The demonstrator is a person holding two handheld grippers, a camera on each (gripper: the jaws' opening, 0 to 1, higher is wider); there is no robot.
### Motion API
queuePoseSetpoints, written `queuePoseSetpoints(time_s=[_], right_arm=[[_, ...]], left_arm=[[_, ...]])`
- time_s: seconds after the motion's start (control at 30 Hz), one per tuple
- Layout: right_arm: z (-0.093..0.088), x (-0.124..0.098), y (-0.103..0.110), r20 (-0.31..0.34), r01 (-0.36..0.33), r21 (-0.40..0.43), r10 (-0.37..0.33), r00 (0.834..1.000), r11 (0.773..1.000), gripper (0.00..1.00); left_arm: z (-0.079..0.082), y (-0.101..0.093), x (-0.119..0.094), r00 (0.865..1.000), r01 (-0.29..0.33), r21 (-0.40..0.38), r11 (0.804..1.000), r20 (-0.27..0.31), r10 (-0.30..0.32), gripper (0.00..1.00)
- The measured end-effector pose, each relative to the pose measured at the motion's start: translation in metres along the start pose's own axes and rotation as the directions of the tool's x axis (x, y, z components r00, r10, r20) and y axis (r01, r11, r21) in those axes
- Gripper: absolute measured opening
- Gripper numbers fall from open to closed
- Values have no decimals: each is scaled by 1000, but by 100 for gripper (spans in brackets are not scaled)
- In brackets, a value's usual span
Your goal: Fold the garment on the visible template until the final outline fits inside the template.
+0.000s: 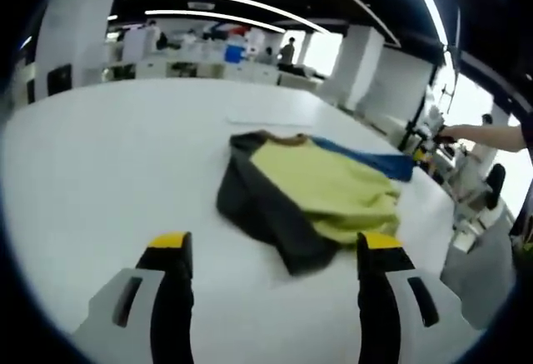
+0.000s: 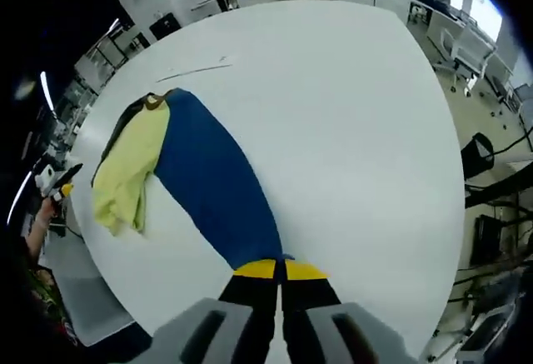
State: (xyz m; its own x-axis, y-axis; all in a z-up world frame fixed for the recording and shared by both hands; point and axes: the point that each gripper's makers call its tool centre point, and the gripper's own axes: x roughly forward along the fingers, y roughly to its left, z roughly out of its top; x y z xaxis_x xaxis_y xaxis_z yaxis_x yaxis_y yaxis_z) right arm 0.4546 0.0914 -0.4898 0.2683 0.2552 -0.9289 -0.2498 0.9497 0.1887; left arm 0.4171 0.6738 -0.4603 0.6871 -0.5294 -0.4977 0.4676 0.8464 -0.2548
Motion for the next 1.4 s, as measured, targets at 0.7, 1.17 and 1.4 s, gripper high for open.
queuePoseSetpoints(time_s=[0.7, 1.17, 1.4], right_arm=[[15, 32, -65, -140, 140, -52, -146, 979, 989, 0], [34, 42, -85, -118, 219, -89, -229, 966, 972, 0], [37, 46, -91, -122, 230, -119, -244, 962, 966, 0]], left_arm=[[-5, 10, 2, 999, -35, -46, 998, 1, 35, 77], [-9, 14, 4, 999, -43, -54, 998, -21, 42, 77], [-10, 12, 6, 999, -38, -52, 998, -28, 37, 77]])
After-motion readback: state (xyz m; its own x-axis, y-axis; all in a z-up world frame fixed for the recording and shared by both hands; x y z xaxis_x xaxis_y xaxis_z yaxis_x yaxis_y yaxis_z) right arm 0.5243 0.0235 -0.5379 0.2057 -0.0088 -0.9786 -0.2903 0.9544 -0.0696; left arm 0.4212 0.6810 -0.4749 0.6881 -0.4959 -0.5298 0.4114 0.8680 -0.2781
